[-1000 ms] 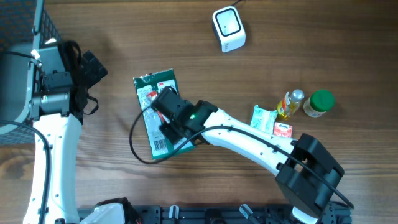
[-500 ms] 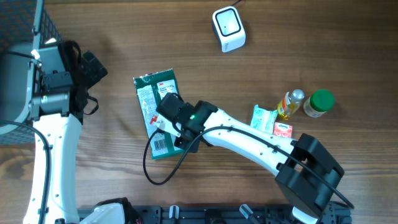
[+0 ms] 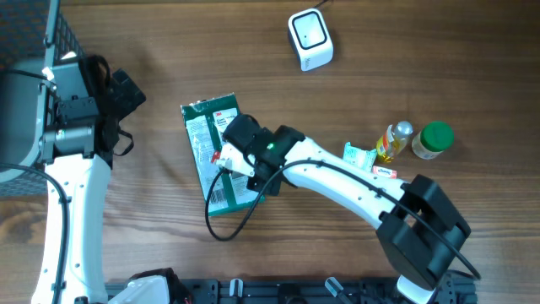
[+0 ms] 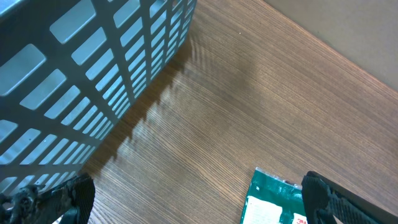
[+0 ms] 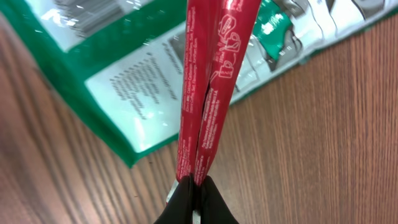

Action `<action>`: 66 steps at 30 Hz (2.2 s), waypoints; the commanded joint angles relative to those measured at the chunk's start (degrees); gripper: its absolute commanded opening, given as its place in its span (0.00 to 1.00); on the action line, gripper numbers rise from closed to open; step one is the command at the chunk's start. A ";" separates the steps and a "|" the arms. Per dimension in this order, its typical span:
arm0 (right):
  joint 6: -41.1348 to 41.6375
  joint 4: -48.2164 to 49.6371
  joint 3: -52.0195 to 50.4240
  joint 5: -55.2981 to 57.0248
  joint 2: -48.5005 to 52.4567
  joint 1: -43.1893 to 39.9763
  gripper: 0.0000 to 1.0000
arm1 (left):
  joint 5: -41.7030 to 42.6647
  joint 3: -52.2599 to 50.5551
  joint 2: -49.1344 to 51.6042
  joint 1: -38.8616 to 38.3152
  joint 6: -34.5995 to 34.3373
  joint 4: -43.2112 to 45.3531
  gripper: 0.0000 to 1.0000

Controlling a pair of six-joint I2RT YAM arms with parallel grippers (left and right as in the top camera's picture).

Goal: Scan the item barcode

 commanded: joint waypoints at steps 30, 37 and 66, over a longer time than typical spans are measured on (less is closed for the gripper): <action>13.31 23.74 -4.09 -18.25 4.76 -1.36 0.04 | -0.31 0.20 -0.04 0.22 0.50 0.15 1.00; 13.70 17.94 -4.07 -10.88 2.36 -2.19 0.04 | -0.31 0.22 -0.04 0.22 0.50 0.15 1.00; 6.88 16.52 -4.63 -14.10 6.91 -2.12 0.04 | -0.31 0.22 -0.04 0.22 0.50 0.15 1.00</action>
